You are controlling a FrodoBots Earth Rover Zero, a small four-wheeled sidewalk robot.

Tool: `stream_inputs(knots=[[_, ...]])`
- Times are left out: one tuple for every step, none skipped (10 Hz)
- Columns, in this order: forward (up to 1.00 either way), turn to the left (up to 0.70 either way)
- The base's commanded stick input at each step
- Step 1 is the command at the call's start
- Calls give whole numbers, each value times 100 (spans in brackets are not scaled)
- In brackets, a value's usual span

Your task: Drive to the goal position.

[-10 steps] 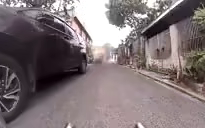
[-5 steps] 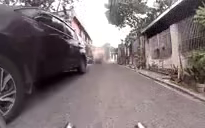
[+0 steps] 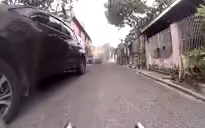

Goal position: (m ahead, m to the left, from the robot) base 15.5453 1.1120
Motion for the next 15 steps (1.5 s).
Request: stream_inputs(knots=[[15, 0], [15, 0], [15, 0], [15, 0], [15, 0], [15, 0], [15, 0], [15, 0], [15, 0], [15, 0], [16, 0], [16, 0], [15, 0], [15, 0], [15, 0]])
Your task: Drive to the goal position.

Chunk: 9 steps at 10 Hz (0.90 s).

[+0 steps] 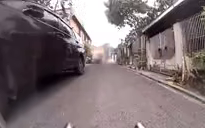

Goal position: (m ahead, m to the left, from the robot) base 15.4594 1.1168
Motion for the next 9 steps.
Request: stream_inputs(knots=[[15, 0], [15, 0], [15, 0], [15, 0], [15, 0], [15, 0], [15, 0], [15, 0], [15, 0]])
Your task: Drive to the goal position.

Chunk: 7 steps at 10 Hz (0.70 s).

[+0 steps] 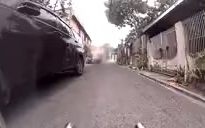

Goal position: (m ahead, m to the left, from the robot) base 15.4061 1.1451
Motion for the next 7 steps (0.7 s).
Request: stream_inputs(knots=[[15, 0], [15, 0], [15, 0], [15, 0], [15, 0], [16, 0], [15, 0]])
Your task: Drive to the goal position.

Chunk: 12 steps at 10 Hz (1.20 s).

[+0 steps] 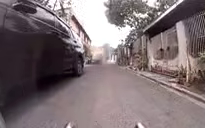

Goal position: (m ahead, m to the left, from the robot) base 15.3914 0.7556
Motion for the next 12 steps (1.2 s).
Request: stream_inputs(knots=[[15, 0], [15, 0], [15, 0], [15, 0], [15, 0], [15, 0], [15, 0], [15, 0], [15, 0], [15, 0], [15, 0], [15, 0]])
